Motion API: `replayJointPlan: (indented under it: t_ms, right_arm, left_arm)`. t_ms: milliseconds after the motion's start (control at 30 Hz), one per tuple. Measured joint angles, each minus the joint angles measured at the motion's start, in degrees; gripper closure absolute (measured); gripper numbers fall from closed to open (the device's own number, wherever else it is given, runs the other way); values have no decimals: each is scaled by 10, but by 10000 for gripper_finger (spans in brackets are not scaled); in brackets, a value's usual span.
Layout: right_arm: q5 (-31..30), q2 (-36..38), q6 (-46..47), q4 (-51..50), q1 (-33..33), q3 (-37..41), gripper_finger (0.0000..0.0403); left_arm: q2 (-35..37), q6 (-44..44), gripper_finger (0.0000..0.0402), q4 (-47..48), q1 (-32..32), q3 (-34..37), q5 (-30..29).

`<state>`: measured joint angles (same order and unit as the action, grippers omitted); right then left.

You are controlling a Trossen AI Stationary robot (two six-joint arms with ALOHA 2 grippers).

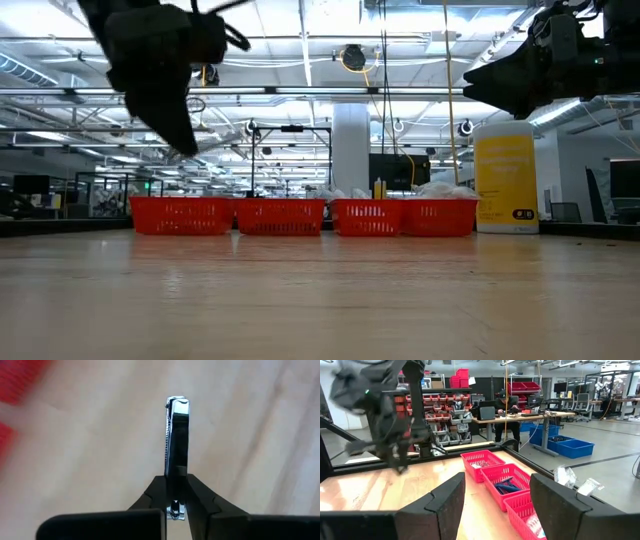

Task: Pick & Place Travel size toiletries
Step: Put the nail cutter into the horizontal left red bin, then return to Home Position

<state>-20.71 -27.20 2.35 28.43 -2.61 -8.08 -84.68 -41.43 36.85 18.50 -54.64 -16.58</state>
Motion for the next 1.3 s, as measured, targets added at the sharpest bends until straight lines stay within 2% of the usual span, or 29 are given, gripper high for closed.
replayJointPlan:
  t_ms: [233, 467, 600, 767, 867, 1033, 1300]
  right_arm:
    - [0, 0, 4, 0, 0, 0, 190]
    - [0, 0, 2, -1, 0, 0, 190]
    - [-1, 0, 0, -5, 0, 0, 190]
    - [-1, 0, 0, -5, 0, 0, 190]
    - [-2, 0, 0, -5, 0, 0, 190]
    - [-2, 0, 0, -5, 0, 0, 190]
    - [-2, 0, -2, -5, 0, 0, 190]
  left_arm:
    - [121, 127, 377, 44, -64, -1, -97]
    - [173, 215, 377, 61, -198, 13, -99]
    - [172, 261, 377, 40, -294, 48, -46]
    - [172, 325, 377, -58, -405, 110, 76]
    - [173, 328, 376, -74, -453, 126, 94]
    - [173, 300, 331, -58, -498, 132, 96]
    - [173, 261, 233, -51, -504, 132, 97]
